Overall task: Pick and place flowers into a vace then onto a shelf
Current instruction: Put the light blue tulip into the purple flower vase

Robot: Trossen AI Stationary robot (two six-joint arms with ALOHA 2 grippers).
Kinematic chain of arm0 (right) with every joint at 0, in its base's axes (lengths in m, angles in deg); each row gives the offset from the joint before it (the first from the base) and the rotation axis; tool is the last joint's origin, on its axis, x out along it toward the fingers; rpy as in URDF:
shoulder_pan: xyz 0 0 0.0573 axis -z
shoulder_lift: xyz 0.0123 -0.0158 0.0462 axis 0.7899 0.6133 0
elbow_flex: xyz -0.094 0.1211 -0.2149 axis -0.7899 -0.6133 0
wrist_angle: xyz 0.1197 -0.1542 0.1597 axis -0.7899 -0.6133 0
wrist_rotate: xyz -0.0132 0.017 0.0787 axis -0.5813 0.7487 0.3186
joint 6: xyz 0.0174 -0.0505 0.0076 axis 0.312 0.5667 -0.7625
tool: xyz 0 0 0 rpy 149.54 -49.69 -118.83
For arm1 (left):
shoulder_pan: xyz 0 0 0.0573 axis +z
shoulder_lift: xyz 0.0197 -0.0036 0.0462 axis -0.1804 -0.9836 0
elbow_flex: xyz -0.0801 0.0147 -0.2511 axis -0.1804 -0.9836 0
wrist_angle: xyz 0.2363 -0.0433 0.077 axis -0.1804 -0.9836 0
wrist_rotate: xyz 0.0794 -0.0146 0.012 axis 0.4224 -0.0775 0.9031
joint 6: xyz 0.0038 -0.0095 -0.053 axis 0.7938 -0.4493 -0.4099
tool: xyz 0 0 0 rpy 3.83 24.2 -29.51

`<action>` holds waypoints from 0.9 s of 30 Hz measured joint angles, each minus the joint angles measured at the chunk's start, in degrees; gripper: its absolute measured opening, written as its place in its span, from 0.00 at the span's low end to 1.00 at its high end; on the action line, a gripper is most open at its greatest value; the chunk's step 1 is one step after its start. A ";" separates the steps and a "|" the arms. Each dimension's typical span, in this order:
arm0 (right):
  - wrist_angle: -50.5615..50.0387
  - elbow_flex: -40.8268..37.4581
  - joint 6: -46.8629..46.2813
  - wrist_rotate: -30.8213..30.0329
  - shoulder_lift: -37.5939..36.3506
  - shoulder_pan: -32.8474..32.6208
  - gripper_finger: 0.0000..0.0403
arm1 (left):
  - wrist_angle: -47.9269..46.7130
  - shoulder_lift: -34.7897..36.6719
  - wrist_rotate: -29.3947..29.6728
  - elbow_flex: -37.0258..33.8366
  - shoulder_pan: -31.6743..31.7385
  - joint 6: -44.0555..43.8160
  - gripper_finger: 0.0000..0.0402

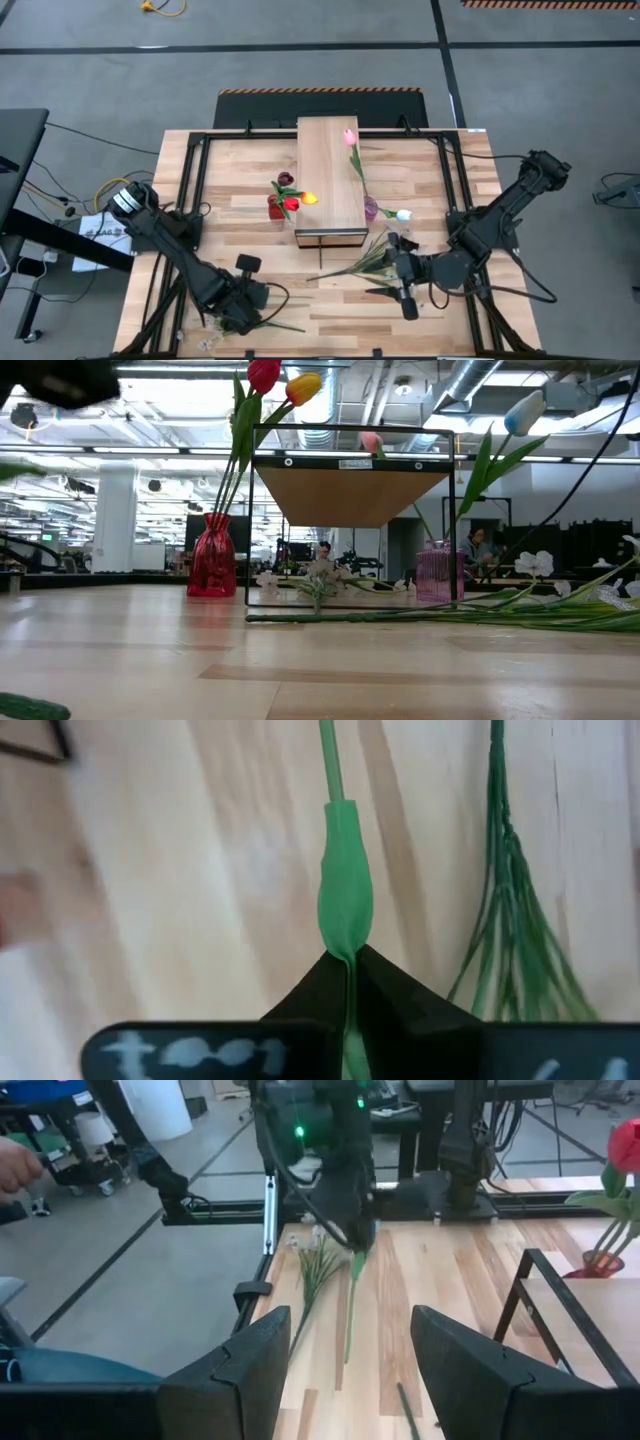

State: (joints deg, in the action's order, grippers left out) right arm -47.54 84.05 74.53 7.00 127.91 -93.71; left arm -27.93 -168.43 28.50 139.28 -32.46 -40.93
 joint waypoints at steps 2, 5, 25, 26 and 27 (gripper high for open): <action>0.02 0.00 0.00 -0.01 -0.49 0.04 0.50 | -4.33 0.00 1.29 3.37 0.14 2.11 0.01; 0.39 0.00 0.00 -0.06 -1.53 0.12 0.50 | -10.43 0.00 2.55 8.78 0.87 4.63 0.01; 0.28 0.02 14.52 -0.53 -8.42 4.20 0.50 | -22.69 -0.28 6.86 43.62 12.86 21.47 0.01; 0.25 0.02 14.79 -0.54 -8.03 4.33 0.50 | -22.32 -0.26 6.68 44.51 13.29 22.01 0.01; 0.08 0.02 15.02 -0.63 -7.51 4.53 0.50 | -22.01 -0.26 6.41 45.19 13.66 22.29 0.01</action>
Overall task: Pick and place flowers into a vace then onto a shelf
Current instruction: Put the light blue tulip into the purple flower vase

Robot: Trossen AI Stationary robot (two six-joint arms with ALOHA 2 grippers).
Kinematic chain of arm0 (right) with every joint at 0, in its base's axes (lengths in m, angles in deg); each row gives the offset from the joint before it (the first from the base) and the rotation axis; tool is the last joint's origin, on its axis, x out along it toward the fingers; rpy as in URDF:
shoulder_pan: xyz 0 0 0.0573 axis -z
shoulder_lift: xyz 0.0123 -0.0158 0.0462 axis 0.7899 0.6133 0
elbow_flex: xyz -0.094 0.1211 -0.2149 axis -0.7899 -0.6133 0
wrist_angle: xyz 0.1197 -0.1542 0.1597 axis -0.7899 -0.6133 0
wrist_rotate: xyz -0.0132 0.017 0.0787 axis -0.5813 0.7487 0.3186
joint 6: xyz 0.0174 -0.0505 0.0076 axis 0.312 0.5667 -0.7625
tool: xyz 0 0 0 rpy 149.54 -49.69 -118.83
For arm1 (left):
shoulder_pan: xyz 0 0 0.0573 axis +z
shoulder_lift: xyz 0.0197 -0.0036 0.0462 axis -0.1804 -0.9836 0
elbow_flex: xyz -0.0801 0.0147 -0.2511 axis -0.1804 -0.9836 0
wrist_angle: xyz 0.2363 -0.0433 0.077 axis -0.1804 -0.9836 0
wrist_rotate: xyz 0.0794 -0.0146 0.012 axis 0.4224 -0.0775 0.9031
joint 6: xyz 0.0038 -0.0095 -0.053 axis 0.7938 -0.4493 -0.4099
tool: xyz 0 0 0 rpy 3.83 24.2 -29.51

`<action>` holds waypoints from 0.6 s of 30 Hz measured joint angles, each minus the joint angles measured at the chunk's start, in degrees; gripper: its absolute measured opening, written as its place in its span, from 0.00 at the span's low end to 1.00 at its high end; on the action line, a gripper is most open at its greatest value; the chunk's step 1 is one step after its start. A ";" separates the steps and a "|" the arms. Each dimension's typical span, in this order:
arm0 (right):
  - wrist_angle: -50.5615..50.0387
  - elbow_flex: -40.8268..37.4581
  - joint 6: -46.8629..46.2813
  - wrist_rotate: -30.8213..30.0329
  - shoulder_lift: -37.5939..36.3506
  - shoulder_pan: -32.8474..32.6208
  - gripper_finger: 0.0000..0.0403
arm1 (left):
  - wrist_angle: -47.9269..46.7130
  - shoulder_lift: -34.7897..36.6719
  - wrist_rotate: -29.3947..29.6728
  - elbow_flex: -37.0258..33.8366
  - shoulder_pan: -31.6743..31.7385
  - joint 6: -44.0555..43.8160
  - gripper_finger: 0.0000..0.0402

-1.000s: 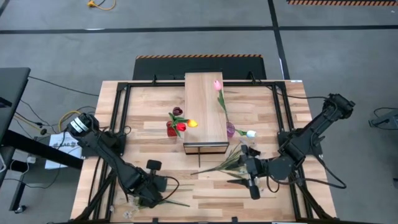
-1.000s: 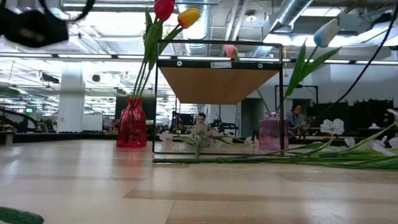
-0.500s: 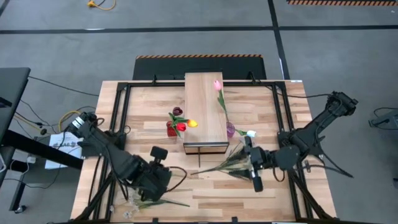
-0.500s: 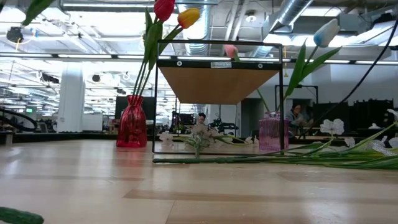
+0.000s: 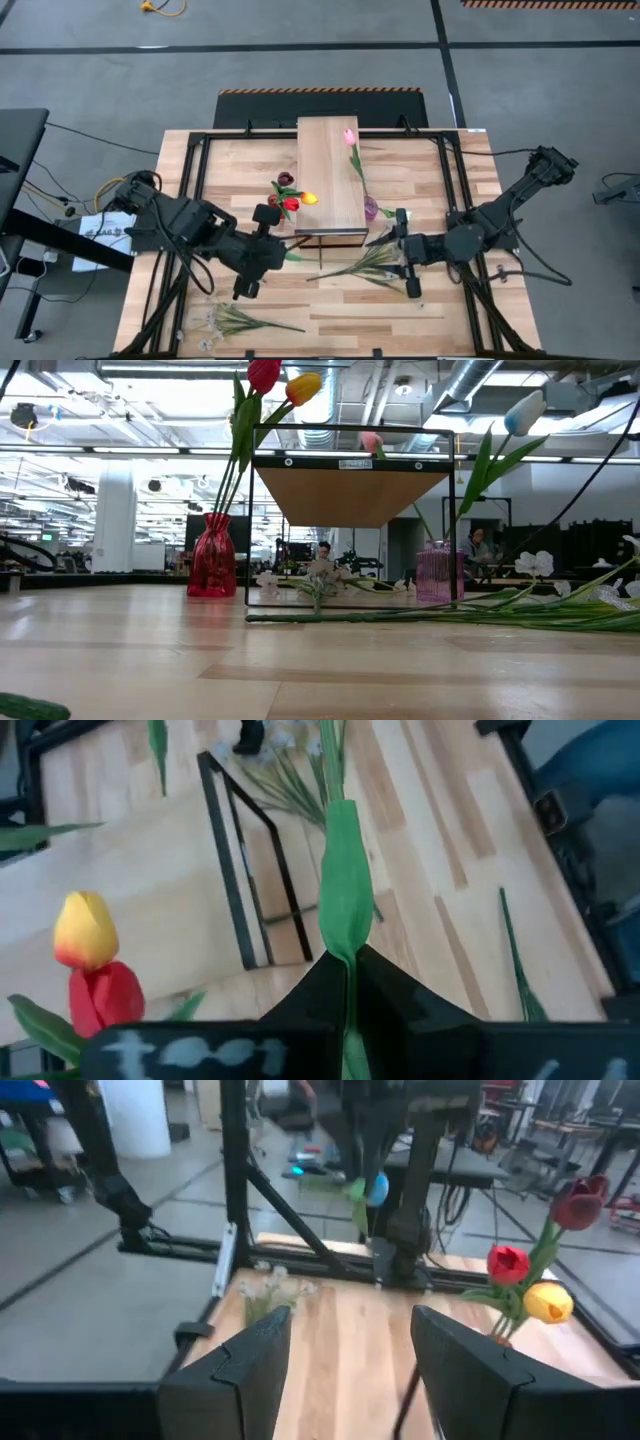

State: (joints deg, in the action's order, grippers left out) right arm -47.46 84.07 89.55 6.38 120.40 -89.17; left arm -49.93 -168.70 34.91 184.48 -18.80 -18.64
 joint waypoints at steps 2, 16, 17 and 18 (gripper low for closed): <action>-1.34 0.00 0.17 -0.07 0.96 0.20 0.50 | 0.16 0.00 -1.16 0.85 0.66 0.05 0.01; 1.32 0.03 5.18 -3.48 8.04 1.51 0.50 | 6.68 -2.63 -19.23 0.95 5.84 -4.08 0.01; 1.91 0.11 5.78 -3.53 8.64 1.47 0.50 | 7.24 -2.74 -20.16 1.09 6.16 -4.20 0.01; 1.70 0.09 6.29 -3.93 9.20 1.34 0.50 | 7.37 -2.78 -20.46 1.23 6.32 -4.78 0.01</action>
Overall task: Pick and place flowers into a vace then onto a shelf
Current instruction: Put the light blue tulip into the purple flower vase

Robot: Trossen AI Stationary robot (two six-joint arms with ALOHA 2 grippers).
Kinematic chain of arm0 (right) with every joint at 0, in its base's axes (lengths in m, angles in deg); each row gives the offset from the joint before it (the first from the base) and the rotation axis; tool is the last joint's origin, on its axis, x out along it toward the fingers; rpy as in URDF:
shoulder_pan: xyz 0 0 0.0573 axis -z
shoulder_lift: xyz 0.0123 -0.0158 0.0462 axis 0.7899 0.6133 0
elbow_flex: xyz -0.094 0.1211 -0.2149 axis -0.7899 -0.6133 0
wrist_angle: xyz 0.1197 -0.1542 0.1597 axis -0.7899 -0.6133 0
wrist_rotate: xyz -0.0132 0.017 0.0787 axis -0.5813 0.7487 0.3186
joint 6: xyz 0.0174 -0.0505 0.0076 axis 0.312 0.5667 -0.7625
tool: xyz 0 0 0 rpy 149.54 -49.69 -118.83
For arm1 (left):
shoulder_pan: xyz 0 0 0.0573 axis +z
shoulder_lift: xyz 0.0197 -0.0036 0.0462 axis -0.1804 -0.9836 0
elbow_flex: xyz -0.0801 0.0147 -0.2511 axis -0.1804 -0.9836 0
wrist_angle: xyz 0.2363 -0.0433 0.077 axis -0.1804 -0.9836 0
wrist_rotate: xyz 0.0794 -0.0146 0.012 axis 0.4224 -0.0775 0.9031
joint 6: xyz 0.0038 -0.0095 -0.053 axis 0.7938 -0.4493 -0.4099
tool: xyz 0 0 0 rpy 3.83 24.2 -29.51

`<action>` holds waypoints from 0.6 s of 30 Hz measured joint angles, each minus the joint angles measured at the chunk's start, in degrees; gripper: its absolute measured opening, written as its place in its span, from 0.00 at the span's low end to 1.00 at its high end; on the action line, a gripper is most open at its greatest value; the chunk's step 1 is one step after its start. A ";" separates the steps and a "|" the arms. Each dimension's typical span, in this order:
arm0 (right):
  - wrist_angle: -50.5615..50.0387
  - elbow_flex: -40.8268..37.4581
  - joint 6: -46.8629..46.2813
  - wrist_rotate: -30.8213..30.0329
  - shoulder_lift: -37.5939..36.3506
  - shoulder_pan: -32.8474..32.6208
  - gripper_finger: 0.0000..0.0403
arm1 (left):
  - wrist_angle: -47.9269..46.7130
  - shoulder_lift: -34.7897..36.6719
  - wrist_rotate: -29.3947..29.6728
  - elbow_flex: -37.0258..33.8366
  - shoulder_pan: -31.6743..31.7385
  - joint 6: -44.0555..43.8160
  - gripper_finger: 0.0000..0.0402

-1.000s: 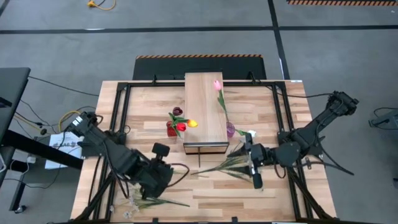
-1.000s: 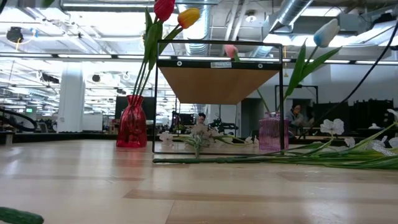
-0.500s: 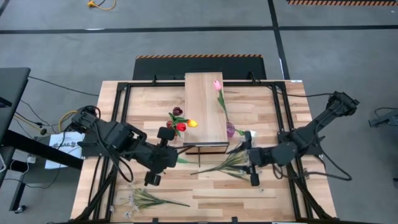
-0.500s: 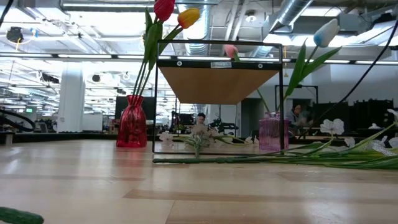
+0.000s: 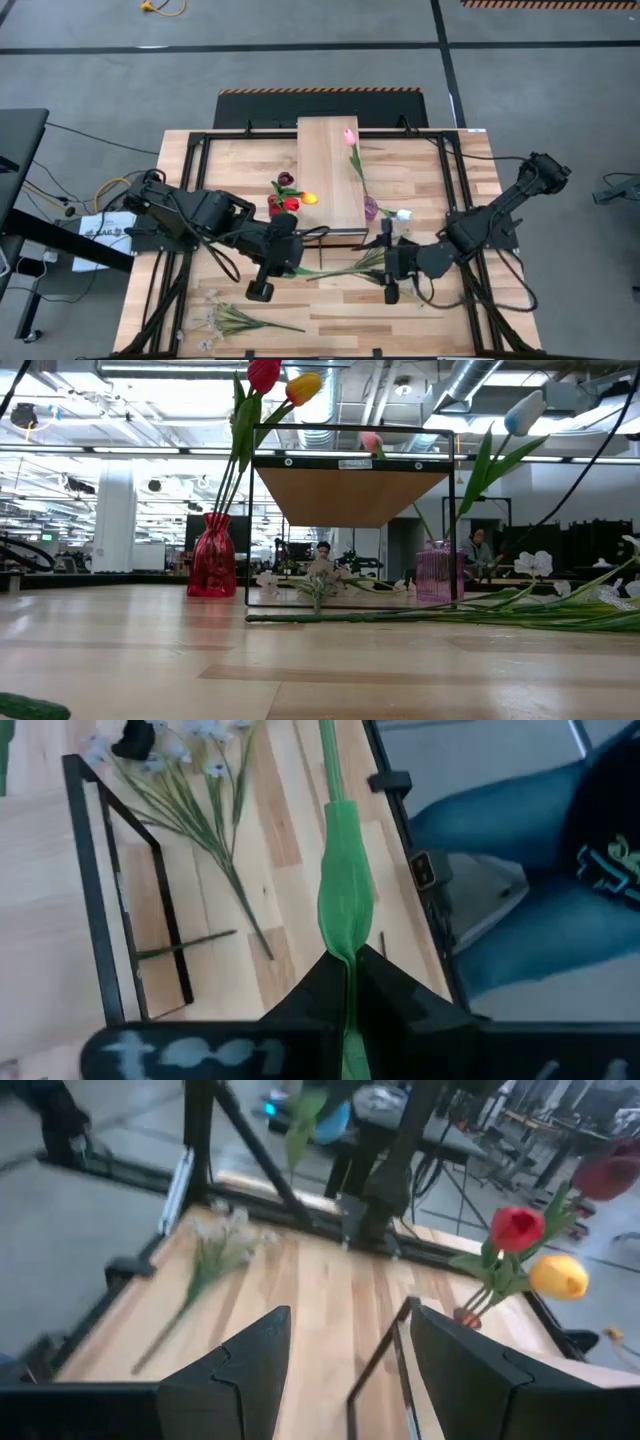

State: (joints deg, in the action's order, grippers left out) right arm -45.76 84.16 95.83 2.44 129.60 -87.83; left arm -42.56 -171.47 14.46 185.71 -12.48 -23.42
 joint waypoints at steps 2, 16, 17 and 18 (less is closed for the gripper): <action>0.40 -0.04 0.74 -1.06 1.26 -0.32 0.50 | -0.61 0.00 -0.37 0.08 0.54 -1.72 0.01; 15.19 -0.09 18.16 -16.14 12.59 -4.19 0.42 | 12.78 0.00 -1.67 0.12 1.05 -5.13 0.01; 15.88 -0.09 19.39 -18.02 13.12 -4.64 0.41 | 12.75 0.00 -1.23 0.12 1.03 -6.21 0.01; 16.61 -0.09 20.77 -19.62 13.58 -5.05 0.40 | 12.45 0.00 -0.31 0.12 1.03 -7.40 0.01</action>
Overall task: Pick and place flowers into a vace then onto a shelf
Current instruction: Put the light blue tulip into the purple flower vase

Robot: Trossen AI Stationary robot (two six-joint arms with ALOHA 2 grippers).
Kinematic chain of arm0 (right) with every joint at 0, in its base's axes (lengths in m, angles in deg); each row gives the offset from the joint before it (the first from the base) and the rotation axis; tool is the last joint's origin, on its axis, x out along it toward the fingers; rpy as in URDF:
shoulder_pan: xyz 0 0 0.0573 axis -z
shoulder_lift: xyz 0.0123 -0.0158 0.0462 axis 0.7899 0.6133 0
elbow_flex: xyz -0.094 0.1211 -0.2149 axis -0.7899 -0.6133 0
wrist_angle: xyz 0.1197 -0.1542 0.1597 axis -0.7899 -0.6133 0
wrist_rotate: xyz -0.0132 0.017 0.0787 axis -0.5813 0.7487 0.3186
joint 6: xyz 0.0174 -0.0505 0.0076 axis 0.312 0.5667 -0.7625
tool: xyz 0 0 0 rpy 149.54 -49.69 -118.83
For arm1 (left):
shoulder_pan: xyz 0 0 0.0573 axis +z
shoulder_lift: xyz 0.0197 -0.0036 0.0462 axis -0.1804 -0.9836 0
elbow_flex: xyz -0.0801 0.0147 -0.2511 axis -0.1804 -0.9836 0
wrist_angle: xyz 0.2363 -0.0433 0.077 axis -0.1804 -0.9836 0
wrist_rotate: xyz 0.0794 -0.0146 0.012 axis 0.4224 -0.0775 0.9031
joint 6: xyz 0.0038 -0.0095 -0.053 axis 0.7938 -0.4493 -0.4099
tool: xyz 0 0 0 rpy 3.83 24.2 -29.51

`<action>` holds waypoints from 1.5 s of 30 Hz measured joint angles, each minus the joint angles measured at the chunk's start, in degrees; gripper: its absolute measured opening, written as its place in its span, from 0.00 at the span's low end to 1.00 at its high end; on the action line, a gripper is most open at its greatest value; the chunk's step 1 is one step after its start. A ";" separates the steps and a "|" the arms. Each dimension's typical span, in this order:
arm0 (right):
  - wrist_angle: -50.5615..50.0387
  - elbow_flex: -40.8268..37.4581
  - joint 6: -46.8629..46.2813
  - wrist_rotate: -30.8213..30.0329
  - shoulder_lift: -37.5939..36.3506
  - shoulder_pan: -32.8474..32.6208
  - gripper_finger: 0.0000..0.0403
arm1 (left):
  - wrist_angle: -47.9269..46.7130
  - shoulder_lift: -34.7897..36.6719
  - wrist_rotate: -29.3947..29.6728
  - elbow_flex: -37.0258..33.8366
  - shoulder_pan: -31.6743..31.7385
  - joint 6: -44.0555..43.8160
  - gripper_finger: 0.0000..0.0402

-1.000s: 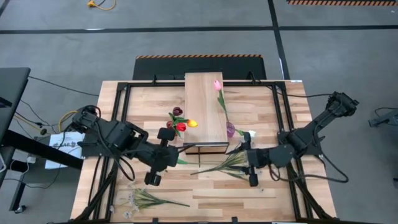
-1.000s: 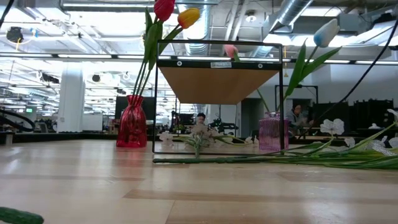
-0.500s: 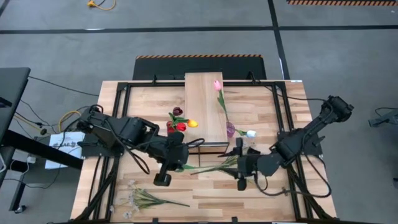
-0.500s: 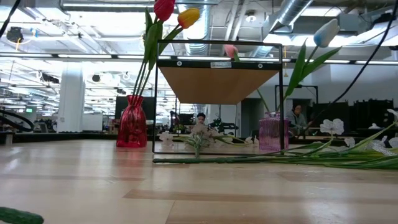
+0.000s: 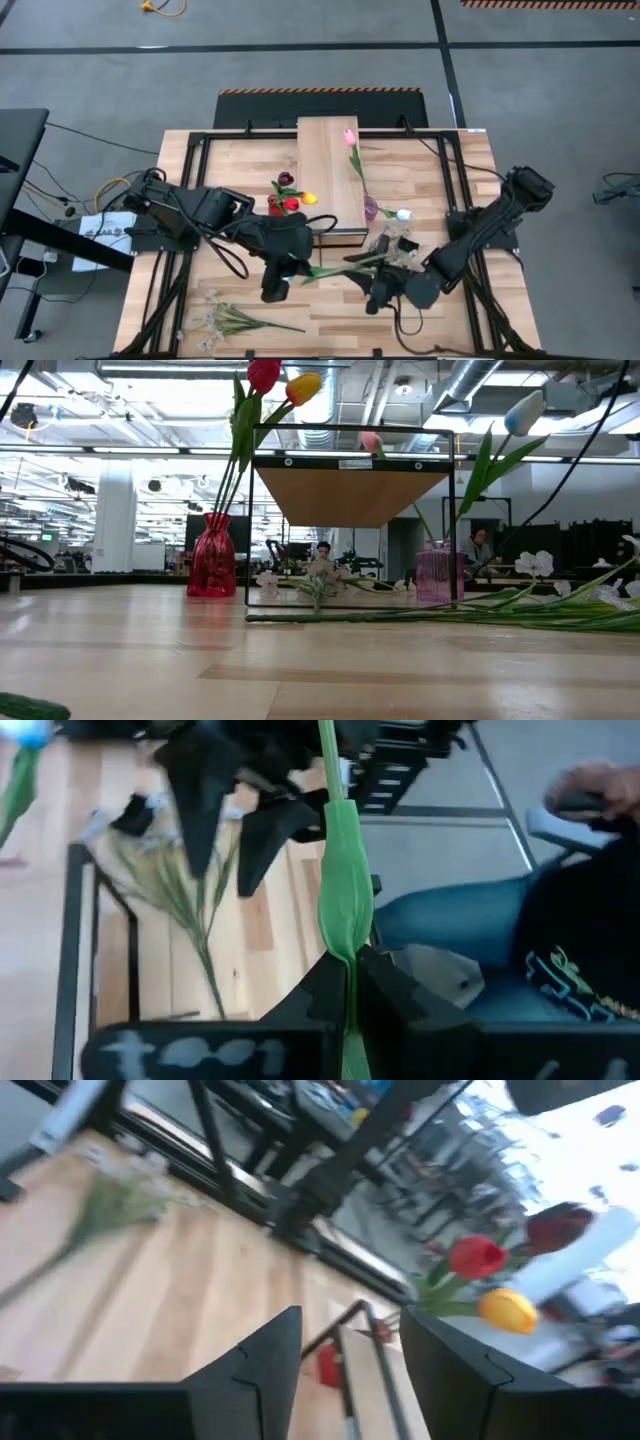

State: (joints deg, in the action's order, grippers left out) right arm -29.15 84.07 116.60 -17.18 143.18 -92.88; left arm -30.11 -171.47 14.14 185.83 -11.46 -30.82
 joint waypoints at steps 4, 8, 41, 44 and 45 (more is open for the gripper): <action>3.40 0.00 8.77 -6.33 2.06 -1.30 0.35 | -2.17 0.00 6.61 0.00 0.33 -5.65 0.01; 6.09 1.09 19.85 -15.32 5.08 -1.67 0.34 | -2.39 0.00 11.32 0.00 0.55 -10.47 0.01; -3.16 21.23 50.84 -20.75 13.85 2.23 0.36 | -8.46 0.00 12.54 0.00 3.21 -17.78 0.01; -2.51 21.26 50.53 -20.84 13.65 3.68 0.36 | -8.46 0.00 12.41 0.00 3.21 -17.76 0.01; -2.36 21.25 50.53 -20.81 13.66 4.18 0.36 | -8.46 0.00 12.12 0.00 3.21 -17.75 0.01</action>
State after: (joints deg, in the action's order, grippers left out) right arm -31.51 105.32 167.13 -37.99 156.85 -88.70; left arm -38.57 -171.47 26.26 185.83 -8.24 -48.57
